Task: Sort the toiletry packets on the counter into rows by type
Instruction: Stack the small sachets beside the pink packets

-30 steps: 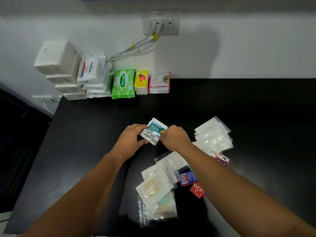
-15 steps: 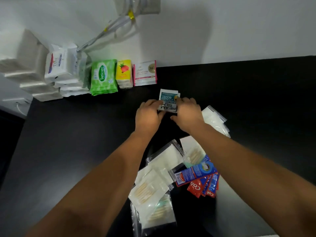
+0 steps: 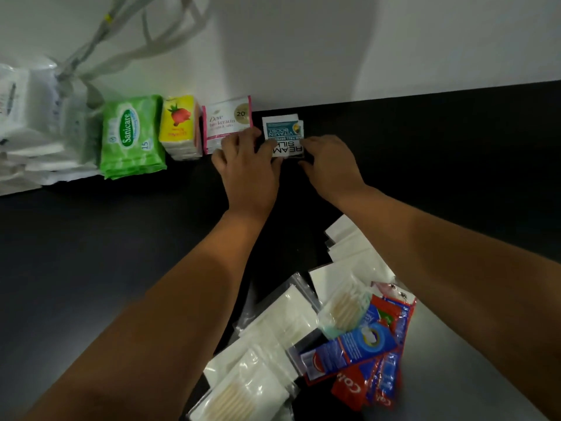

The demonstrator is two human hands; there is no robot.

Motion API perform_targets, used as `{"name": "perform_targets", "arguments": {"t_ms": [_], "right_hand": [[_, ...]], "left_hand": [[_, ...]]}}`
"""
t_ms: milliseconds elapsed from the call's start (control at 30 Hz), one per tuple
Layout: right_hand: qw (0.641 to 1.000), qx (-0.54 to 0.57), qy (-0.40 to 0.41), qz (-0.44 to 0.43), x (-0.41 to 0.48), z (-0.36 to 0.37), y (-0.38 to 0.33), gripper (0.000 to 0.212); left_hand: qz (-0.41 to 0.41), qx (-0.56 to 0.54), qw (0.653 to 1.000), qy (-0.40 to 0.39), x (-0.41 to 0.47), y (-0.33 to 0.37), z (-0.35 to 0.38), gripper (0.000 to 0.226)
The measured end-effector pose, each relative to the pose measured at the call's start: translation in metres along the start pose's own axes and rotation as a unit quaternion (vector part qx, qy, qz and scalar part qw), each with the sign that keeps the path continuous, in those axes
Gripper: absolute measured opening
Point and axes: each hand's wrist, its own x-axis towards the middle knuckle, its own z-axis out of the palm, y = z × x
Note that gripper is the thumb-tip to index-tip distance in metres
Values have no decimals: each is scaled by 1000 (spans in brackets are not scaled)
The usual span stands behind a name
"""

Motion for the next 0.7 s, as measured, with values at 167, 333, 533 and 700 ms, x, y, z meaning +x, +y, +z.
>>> {"name": "perform_targets", "arguments": {"t_ms": [167,333,533,700], "right_hand": [[998,51,12,-27,21,4,0,41],[994,106,32,-13,32,13,1,41],[992,122,35,-11,32,13,0,41],[991,131,-19,-10,23,-4,1,42]], "left_hand": [[4,50,999,-5,17,-5,7,32],[1,49,999,9,21,-6,11,30],[-7,49,999,7,25,-4,11,27],[-3,28,1000,3,20,-3,3,34]]}}
